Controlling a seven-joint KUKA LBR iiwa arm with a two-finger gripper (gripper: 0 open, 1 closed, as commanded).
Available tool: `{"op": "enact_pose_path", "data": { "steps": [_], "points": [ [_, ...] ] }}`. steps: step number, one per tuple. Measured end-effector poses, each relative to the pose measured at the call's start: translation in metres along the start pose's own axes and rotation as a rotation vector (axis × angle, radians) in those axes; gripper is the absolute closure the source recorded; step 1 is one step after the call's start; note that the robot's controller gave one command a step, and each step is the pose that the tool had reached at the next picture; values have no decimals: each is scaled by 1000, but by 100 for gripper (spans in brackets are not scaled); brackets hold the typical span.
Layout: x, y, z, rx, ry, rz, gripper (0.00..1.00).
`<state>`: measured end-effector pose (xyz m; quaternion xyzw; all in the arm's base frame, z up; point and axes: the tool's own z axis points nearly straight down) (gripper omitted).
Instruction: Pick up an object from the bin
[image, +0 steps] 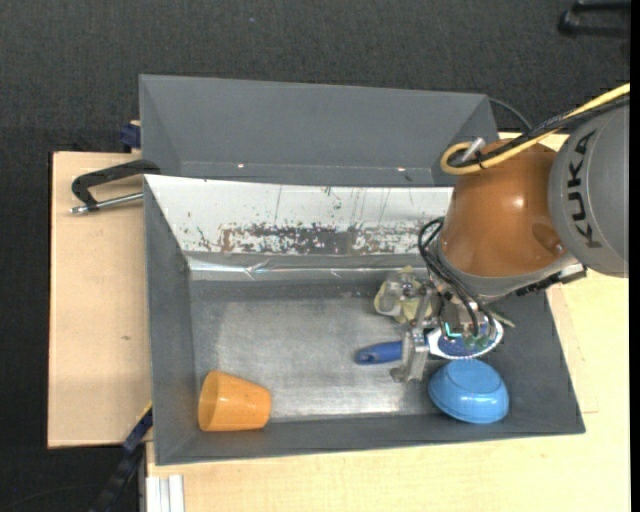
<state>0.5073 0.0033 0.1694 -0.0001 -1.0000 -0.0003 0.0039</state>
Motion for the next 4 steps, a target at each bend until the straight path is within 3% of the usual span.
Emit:
{"op": "enact_pose_path", "data": {
  "steps": [1, 2, 3, 4],
  "points": [
    [-20, -89, 101, -1, -4, -185, 0],
    [5, -133, 67, -4, -14, -44, 0],
    [-12, -110, 64, 1, -14, -326, 0],
    [-2, -115, 99, 0, -14, -404, 0]
  ]
}}
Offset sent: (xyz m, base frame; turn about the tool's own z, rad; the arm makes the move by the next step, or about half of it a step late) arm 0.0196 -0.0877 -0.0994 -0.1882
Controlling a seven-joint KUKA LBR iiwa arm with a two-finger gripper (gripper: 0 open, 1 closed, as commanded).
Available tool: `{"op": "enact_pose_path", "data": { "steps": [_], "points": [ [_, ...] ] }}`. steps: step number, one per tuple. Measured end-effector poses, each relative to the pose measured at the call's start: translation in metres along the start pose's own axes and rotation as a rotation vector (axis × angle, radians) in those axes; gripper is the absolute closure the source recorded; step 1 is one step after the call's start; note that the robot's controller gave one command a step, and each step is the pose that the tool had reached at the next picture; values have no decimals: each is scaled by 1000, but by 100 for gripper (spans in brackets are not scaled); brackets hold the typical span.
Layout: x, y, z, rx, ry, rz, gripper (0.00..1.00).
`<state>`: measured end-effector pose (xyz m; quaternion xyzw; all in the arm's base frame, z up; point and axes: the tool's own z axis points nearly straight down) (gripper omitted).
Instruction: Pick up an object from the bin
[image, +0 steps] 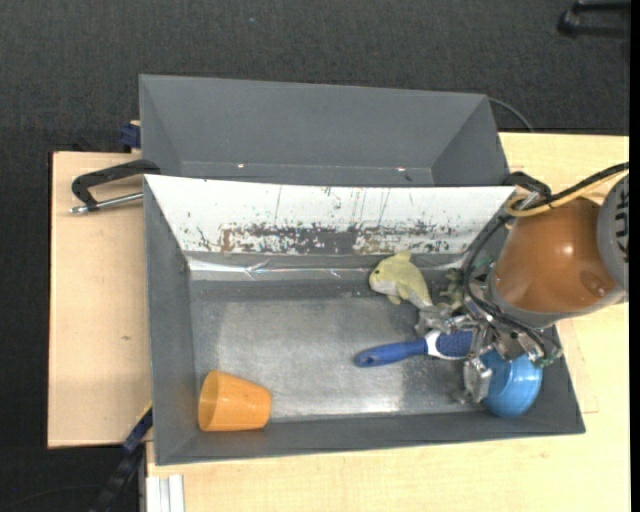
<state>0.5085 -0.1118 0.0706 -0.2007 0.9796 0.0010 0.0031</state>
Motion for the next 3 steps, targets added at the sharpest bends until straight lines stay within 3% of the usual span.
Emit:
{"op": "enact_pose_path", "data": {
  "steps": [1, 2, 3],
  "points": [
    [-2, 0, -1, 2, -1, 0, 0],
    [-2, 1, 0, 0, 0, 0, 100],
    [-6, 1, -94, 7, -5, 1, 100]
  ]
}}
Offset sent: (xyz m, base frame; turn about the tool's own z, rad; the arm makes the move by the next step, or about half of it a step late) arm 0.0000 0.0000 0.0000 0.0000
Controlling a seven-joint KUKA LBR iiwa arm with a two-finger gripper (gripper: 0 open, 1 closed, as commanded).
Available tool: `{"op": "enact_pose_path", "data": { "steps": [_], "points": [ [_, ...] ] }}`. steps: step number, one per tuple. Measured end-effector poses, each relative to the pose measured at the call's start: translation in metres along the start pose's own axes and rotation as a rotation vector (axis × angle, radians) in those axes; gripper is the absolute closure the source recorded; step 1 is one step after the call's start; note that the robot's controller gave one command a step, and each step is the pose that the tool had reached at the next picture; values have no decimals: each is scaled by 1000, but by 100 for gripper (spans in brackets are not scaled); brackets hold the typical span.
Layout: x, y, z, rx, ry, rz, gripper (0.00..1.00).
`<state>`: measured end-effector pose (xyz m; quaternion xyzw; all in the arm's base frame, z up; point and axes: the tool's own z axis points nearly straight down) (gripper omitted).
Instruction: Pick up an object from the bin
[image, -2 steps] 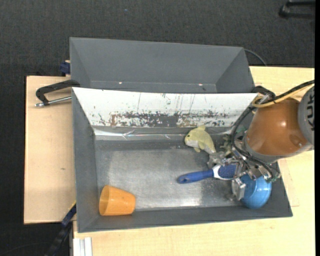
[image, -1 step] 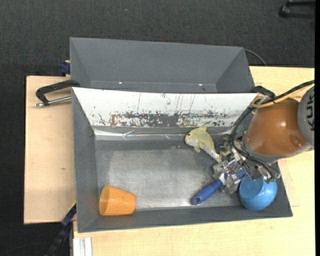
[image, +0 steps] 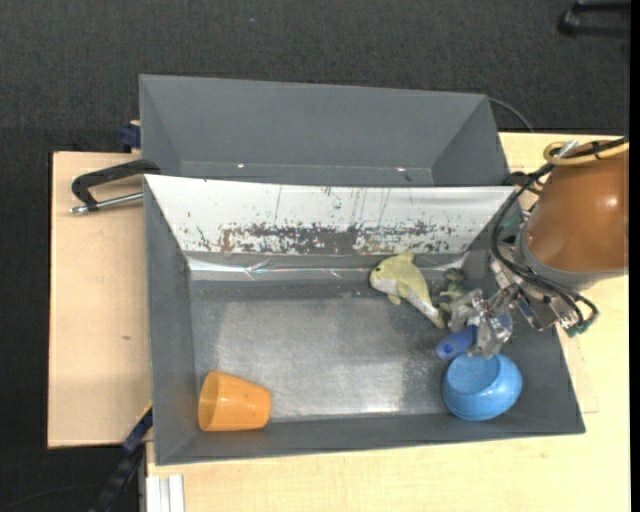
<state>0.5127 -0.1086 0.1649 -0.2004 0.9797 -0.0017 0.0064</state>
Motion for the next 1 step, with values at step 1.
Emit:
{"op": "enact_pose_path", "data": {
  "steps": [1],
  "points": [
    [-2, 0, -19, -2, 3, 1, 100]
  ]
}}
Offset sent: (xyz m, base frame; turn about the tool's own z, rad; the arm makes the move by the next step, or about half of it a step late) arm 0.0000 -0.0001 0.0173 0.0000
